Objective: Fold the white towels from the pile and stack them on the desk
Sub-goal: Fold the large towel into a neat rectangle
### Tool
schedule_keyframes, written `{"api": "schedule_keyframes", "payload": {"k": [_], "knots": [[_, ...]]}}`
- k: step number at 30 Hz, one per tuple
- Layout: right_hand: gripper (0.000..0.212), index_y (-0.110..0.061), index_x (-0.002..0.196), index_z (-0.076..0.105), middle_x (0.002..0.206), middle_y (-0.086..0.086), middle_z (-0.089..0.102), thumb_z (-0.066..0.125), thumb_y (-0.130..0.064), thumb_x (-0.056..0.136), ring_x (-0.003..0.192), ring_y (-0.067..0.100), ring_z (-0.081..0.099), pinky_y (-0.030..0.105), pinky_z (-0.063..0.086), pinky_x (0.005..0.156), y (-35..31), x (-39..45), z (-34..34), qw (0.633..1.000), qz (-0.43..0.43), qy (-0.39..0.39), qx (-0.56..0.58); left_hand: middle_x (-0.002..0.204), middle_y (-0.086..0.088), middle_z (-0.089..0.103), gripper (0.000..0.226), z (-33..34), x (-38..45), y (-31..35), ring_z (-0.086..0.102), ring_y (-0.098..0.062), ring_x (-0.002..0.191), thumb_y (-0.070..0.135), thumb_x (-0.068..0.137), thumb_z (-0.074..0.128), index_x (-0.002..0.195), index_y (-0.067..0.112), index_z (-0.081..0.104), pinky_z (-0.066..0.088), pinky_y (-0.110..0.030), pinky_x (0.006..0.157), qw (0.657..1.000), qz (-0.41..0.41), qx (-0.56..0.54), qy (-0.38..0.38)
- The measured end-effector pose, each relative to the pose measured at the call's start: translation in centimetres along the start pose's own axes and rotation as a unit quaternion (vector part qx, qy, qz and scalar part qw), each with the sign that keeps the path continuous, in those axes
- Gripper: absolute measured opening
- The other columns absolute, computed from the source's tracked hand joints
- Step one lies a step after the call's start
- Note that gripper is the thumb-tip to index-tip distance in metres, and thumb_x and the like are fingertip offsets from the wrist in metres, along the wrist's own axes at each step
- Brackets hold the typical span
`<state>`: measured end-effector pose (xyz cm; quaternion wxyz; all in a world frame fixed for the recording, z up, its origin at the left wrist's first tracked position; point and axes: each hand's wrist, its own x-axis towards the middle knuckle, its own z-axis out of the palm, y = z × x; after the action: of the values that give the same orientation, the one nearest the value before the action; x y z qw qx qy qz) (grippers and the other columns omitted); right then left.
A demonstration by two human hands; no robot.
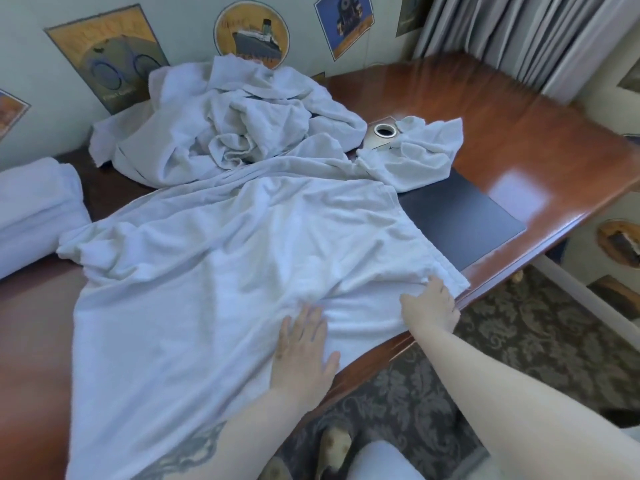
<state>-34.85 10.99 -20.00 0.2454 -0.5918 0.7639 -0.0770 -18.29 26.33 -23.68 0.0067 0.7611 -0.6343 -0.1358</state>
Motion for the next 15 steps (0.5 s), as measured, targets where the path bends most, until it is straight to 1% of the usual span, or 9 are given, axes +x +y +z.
{"api": "schedule_keyframes", "payload": {"k": [2, 4, 6, 7, 9, 10, 12, 14, 15], "knots": [[0.073, -0.013, 0.151, 0.023, 0.153, 0.009, 0.033, 0.059, -0.030, 0.090, 0.139, 0.029, 0.030, 0.045, 0.030, 0.109, -0.8, 1.7, -0.5, 0.997, -0.014, -0.004, 0.074, 0.164, 0.003, 0.006, 0.057, -0.3, 0.8, 1.3, 0.001, -0.016, 0.150, 0.042, 0.099, 0.031, 0.152, 0.023, 0.021, -0.004, -0.036, 0.120, 0.999, 0.023, -0.037, 0.016], [0.084, -0.012, 0.151, 0.023, 0.152, 0.010, 0.035, 0.066, -0.042, 0.085, 0.139, 0.031, 0.030, 0.049, 0.034, 0.109, -1.6, 3.6, -0.8, 0.994, 0.008, -0.041, 0.102, 0.162, 0.002, 0.017, 0.054, -0.5, 1.3, 2.5, 0.014, -0.017, 0.147, 0.031, 0.098, 0.037, 0.150, 0.020, 0.028, 0.009, -0.033, 0.119, 0.995, 0.042, -0.086, 0.009], [0.099, -0.008, 0.147, 0.027, 0.148, 0.011, 0.039, 0.074, -0.055, 0.074, 0.137, 0.032, 0.033, 0.050, 0.037, 0.106, -2.1, 5.4, -0.8, 0.988, 0.073, -0.058, 0.123, 0.161, 0.002, 0.019, 0.055, -0.3, 1.4, 3.3, 0.015, -0.016, 0.147, 0.025, 0.098, 0.040, 0.151, 0.019, 0.028, 0.011, -0.031, 0.119, 0.991, 0.028, -0.132, 0.008], [0.106, -0.006, 0.147, 0.027, 0.146, 0.012, 0.041, 0.078, -0.057, 0.070, 0.134, 0.033, 0.036, 0.048, 0.039, 0.105, -2.1, 6.3, -0.8, 0.981, 0.110, -0.063, 0.146, 0.161, 0.002, 0.020, 0.055, -0.3, 1.4, 3.6, 0.015, -0.016, 0.147, 0.024, 0.098, 0.040, 0.152, 0.019, 0.029, 0.011, -0.031, 0.119, 0.989, 0.012, -0.147, 0.010], [0.106, -0.004, 0.147, 0.027, 0.144, 0.013, 0.042, 0.084, -0.047, 0.068, 0.125, 0.033, 0.045, 0.044, 0.042, 0.097, -2.1, 7.8, -0.9, 0.952, 0.162, -0.100, 0.239, 0.155, 0.001, 0.030, 0.051, -0.3, 1.9, 4.3, 0.024, -0.020, 0.143, 0.024, 0.098, 0.041, 0.148, 0.021, 0.034, 0.018, -0.033, 0.117, 0.988, -0.029, -0.151, 0.022], [0.096, -0.003, 0.143, 0.035, 0.139, 0.013, 0.047, 0.085, -0.039, 0.070, 0.116, 0.032, 0.050, 0.043, 0.043, 0.091, -2.1, 8.5, -0.9, 0.941, 0.162, -0.122, 0.271, 0.149, 0.000, 0.037, 0.048, -0.4, 2.5, 4.7, 0.031, -0.022, 0.137, 0.024, 0.097, 0.041, 0.145, 0.021, 0.038, 0.024, -0.035, 0.113, 0.988, -0.054, -0.140, 0.033], [0.061, -0.006, 0.121, 0.056, 0.114, 0.006, 0.057, 0.083, -0.033, 0.073, 0.096, 0.028, 0.052, 0.044, 0.045, 0.083, -2.3, 9.3, -1.1, 0.948, 0.099, -0.150, 0.264, 0.135, -0.001, 0.045, 0.043, -0.6, 4.2, 5.8, 0.040, -0.024, 0.124, 0.027, 0.096, 0.041, 0.139, 0.022, 0.043, 0.031, -0.036, 0.105, 0.983, -0.123, -0.122, 0.059], [0.031, -0.014, 0.092, 0.059, 0.092, 0.001, 0.056, 0.079, -0.033, 0.078, 0.090, 0.026, 0.051, 0.044, 0.043, 0.079, -1.8, 9.0, -1.8, 0.959, -0.008, -0.159, 0.236, 0.129, -0.002, 0.046, 0.040, -0.9, 5.5, 7.4, 0.040, -0.024, 0.119, 0.031, 0.097, 0.040, 0.137, 0.022, 0.044, 0.034, -0.036, 0.103, 0.967, -0.211, -0.126, 0.068], [0.025, -0.018, 0.081, 0.056, 0.086, -0.002, 0.056, 0.076, -0.033, 0.080, 0.088, 0.025, 0.051, 0.045, 0.043, 0.080, -1.4, 8.8, -2.5, 0.954, -0.057, -0.174, 0.237, 0.128, -0.002, 0.046, 0.039, -1.0, 6.0, 8.2, 0.040, -0.023, 0.118, 0.031, 0.097, 0.040, 0.135, 0.022, 0.045, 0.034, -0.036, 0.103, 0.955, -0.254, -0.135, 0.074]]}}
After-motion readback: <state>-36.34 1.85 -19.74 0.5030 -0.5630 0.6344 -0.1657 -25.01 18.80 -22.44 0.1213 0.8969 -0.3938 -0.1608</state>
